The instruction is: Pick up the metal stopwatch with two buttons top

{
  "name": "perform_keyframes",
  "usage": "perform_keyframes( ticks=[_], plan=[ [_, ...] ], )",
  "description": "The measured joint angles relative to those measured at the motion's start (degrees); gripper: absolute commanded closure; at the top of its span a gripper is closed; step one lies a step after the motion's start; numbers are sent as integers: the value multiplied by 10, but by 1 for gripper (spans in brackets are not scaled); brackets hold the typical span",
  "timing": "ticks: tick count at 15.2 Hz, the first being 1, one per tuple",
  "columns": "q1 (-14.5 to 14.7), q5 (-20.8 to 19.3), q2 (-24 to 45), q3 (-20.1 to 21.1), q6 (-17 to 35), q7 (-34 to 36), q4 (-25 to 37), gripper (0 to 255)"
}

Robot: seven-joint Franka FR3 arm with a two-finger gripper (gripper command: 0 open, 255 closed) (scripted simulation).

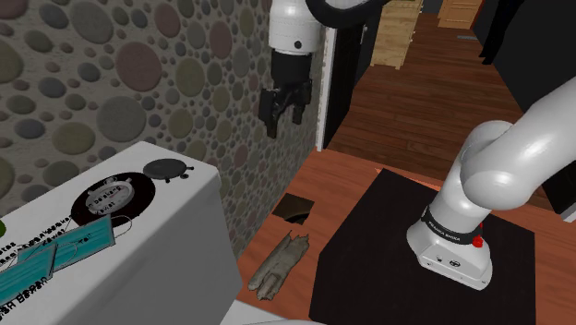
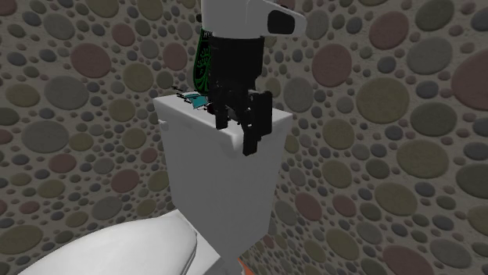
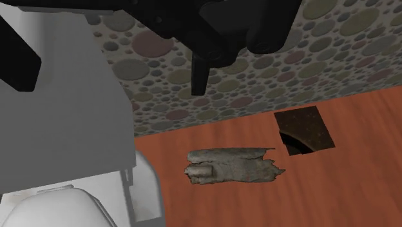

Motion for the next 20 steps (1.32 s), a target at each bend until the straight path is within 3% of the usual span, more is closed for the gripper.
perform_keyframes(
  ticks=[8,18,20],
  plan=[
    [9,2,136,62,42,107,116,0],
    [55,-67,335,114,63,259,317,0],
    [58,-72,346,114,71,264,321,0]
  ],
)
